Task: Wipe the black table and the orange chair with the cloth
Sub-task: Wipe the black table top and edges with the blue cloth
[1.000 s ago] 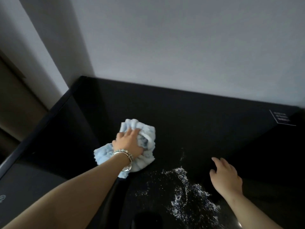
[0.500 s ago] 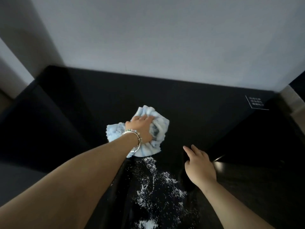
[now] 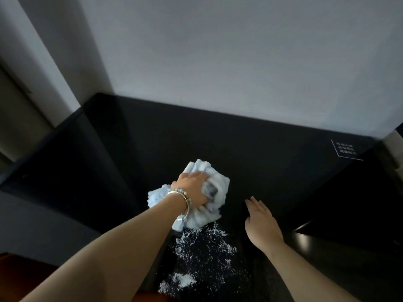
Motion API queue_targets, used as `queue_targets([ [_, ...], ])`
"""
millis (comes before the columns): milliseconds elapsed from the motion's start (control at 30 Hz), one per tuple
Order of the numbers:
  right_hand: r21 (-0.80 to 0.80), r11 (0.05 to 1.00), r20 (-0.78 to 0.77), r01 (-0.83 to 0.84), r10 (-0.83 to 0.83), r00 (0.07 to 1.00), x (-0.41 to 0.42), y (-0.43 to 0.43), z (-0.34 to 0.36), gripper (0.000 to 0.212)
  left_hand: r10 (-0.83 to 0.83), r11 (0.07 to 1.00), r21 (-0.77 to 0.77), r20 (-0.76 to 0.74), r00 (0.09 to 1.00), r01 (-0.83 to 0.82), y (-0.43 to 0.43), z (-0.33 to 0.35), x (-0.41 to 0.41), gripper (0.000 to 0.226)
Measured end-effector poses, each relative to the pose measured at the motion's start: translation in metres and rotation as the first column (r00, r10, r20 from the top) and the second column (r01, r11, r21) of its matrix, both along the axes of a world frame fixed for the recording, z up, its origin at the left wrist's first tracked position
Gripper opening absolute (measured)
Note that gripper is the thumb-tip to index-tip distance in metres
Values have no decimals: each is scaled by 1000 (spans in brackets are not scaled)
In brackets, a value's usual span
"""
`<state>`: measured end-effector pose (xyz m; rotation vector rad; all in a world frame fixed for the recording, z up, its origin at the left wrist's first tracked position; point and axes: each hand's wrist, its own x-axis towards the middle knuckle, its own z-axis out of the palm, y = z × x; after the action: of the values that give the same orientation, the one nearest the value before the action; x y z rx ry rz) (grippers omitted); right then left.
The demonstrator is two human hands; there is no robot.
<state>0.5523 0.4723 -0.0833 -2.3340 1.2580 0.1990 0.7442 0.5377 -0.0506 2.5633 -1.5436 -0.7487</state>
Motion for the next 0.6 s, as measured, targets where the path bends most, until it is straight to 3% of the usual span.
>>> queue_targets([
  [67, 35, 999, 58, -9, 7, 998, -4, -2, -2, 53, -52, 993, 108, 52, 997, 46, 0, -6, -21, 46],
  [133, 94, 996, 153, 6, -21, 988, -11, -3, -4, 51, -223, 967, 147, 111, 968, 206, 3, -11, -38, 11],
  [200, 146, 988, 230, 45, -79, 970, -19, -4, -1, 46, -434, 894, 169, 88, 897, 416, 9, -1, -47, 22],
  [233, 167, 983, 253, 75, -116, 960, -23, -6, 2, 44, -438, 891, 153, 46, 898, 427, 10, 7, -46, 21],
  [300, 179, 973, 283, 144, -191, 940, -33, -7, 7, 40, -304, 950, 81, 11, 953, 302, 0, 22, -40, 17],
  [400, 193, 952, 312, 239, -290, 905, -50, -2, 5, 39, -13, 999, -36, 40, 999, 14, -19, 19, -34, 46],
  [500, 233, 949, 329, 213, -283, 901, -59, 8, -2, 39, 8, 996, 90, 26, 1000, -10, -25, 2, -56, 66],
  [600, 204, 965, 346, 167, -231, 909, -62, 10, -4, 33, -39, 996, 74, -65, 997, 44, -21, 1, -85, 47],
])
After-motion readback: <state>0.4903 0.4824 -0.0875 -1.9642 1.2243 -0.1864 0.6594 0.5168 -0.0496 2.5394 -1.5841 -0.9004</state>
